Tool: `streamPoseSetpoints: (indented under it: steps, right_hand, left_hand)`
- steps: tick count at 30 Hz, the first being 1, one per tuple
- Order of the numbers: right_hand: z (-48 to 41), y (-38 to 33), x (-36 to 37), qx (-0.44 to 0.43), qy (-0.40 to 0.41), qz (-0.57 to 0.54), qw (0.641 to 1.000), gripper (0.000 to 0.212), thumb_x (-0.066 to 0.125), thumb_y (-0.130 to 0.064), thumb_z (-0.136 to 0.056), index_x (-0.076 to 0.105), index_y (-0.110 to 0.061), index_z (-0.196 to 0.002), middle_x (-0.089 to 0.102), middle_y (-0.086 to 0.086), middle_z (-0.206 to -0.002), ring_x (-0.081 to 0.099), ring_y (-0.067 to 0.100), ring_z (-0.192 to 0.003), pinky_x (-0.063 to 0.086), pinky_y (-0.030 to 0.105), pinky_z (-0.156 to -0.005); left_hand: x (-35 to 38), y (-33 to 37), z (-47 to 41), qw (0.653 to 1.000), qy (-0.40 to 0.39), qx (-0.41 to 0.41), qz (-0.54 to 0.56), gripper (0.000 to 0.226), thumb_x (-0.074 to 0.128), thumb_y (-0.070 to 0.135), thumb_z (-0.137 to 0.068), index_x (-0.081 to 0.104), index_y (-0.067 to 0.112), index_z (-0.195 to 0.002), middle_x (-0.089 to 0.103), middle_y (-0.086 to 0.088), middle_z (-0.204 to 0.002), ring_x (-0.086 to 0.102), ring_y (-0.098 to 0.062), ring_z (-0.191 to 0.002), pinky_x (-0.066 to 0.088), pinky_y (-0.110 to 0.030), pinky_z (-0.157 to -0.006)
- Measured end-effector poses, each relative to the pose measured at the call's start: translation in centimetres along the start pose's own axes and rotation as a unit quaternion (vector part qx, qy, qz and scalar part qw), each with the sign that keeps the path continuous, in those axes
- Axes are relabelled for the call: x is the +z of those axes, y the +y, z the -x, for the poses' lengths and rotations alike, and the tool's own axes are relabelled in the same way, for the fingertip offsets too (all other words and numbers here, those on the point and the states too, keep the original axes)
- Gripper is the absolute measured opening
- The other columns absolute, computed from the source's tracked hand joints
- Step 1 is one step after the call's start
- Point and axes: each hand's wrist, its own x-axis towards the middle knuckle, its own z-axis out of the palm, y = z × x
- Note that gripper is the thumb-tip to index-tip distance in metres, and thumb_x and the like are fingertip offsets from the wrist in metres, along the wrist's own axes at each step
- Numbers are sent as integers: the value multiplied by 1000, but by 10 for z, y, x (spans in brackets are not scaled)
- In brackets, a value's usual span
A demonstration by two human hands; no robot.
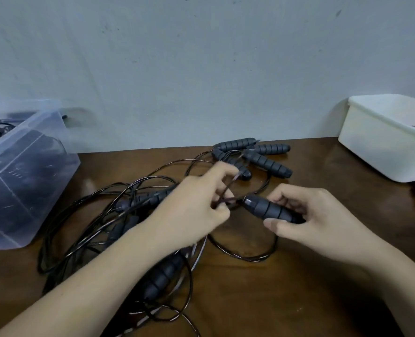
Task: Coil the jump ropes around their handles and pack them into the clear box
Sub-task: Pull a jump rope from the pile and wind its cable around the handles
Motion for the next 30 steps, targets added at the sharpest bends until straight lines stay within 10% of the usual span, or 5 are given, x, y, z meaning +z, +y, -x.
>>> streamPoseSetpoints:
  steps: [4,9,16,25,30]
  right_hand:
    - [1,-3,-2,-9,22,-48,999,19,80,-30,-93,74,-20,-107,70,1,-92,69,21,-85,55,45,-80]
    - [-2,-16,-5,-30,104,-146,983,24,76,-37,-84,73,-18,-98,63,5,-76,56,12,-67,40,23,-62]
    - [-34,-53,-30,33,207,-216,954,18,69,-23,-101,66,-15,-85,49,20,-67,39,25,-50,32,27,-47]
    - [-79,-124,19,4,-117,-422,899,14,59,-14,-91,53,-8,-103,56,16,-78,47,26,-57,41,35,-54]
    - [-110,-154,47,-15,1,-345,939,27,87,-20,-89,65,-7,-97,56,11,-62,49,21,-51,45,32,-51]
  left_hand:
    - [-21,0,-1,995,84,5,-44,62,88,29,-81,51,47,-127,54,24,-120,61,0,-100,57,-31,-84]
    - [-33,8,6,994,10,48,-94,22,82,46,-83,68,32,-74,46,22,-114,49,-4,-111,44,-25,-84]
    - [-91,1,18,993,-70,-3,-96,32,80,53,-86,75,25,-72,54,20,-110,61,-6,-93,49,-33,-86]
    - [-128,1,28,996,77,-37,7,29,71,47,-95,82,25,-82,65,8,-100,66,-6,-90,51,-33,-88]
    - [-136,-5,29,994,87,-48,-38,29,65,35,-103,77,21,-81,61,-4,-94,64,-17,-88,50,-44,-88]
